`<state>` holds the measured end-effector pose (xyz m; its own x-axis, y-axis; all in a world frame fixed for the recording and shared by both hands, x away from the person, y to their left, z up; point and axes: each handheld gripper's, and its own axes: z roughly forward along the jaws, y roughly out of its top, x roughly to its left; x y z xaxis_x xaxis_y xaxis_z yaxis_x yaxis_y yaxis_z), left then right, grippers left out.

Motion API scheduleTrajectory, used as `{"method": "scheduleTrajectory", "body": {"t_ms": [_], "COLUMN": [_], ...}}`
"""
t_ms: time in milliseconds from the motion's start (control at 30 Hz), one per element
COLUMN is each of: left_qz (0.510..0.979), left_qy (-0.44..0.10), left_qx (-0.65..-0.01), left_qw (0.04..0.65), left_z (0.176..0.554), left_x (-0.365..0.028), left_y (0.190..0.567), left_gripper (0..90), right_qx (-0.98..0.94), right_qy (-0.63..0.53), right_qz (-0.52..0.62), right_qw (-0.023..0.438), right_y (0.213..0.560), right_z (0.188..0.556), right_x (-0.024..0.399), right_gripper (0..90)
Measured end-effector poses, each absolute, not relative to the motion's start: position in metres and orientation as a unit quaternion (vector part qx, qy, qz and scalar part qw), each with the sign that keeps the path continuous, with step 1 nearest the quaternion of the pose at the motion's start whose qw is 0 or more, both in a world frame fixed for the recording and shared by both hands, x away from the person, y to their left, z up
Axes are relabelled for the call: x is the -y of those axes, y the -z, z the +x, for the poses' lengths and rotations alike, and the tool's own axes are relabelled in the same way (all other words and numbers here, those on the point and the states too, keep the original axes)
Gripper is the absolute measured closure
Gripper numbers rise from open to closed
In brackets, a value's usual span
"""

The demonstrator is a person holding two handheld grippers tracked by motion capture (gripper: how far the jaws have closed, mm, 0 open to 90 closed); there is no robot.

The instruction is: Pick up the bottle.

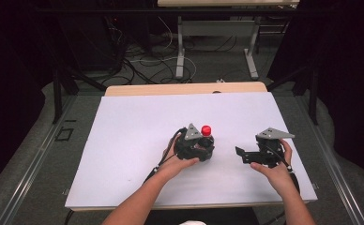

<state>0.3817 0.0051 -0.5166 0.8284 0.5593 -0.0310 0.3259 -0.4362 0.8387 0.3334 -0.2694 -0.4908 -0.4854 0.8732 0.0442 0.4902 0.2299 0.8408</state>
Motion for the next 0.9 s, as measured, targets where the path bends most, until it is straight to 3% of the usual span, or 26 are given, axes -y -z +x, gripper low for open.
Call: {"method": "scheduleTrajectory", "body": {"t_ms": [500,667,900], "left_qz": [0.845,0.845,0.837], "left_qy": [-0.124,-0.116,-0.131], "left_qx": [-0.262,-0.268,-0.279], "left_qw": [0.449,0.448,0.452], "left_z": [0.367,0.357,0.343], "left_x": [-0.025,-0.037,-0.060], "left_y": [0.495,0.489,0.481], "left_gripper": [30.1,30.1,30.1], "right_qx": [-0.755,-0.763,-0.774], "right_qy": [-0.427,-0.438,-0.468], "right_qz": [0.446,0.423,0.380], "right_qw": [0.219,0.217,0.193], "right_y": [0.487,0.477,0.458], "right_z": [0.330,0.325,0.318], "right_x": [0.261,0.248,0.221], "right_gripper": [7.8,14.4,15.1]}}
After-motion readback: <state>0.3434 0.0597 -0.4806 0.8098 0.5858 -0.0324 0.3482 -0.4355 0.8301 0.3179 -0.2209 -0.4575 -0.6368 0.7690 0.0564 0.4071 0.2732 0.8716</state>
